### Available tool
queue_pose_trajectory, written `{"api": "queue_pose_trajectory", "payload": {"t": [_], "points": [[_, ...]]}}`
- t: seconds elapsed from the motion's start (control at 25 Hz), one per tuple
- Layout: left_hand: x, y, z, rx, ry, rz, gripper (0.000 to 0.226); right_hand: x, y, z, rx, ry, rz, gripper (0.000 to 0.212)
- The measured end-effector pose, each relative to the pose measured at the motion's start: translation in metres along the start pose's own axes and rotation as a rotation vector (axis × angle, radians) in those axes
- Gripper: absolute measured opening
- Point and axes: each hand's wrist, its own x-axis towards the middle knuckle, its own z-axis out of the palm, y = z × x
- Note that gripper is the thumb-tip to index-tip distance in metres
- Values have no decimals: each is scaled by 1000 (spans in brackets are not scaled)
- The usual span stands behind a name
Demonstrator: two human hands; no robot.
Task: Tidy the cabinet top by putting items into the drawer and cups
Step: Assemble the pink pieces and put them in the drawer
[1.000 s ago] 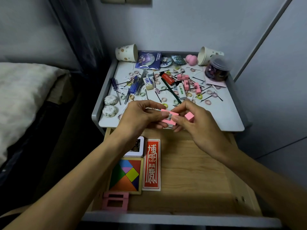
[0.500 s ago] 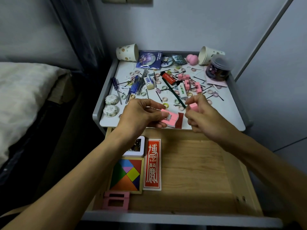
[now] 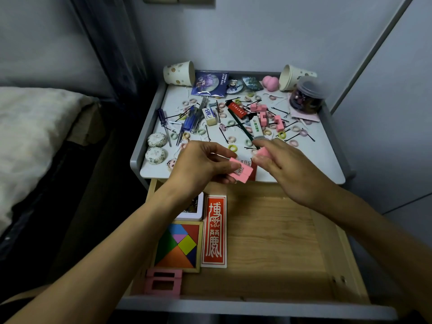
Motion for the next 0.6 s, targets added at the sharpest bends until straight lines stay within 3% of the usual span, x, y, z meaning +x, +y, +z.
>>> {"api": "queue_pose_trajectory", "payload": {"t": [0.16, 0.24, 0.4, 0.6], "points": [[-1, 0, 1, 3, -28, -11, 17, 0, -3, 0, 89, 128, -74, 49], [-2, 0, 2, -28, -43, -25, 19, -1, -6, 2, 156, 201, -36, 38], [-3, 0, 3, -33, -57, -11, 25, -2, -13, 7, 248, 177, -24, 18], [-3, -1, 0, -52, -59, -23, 28, -5, -16, 13, 222, 191, -35, 27]]}}
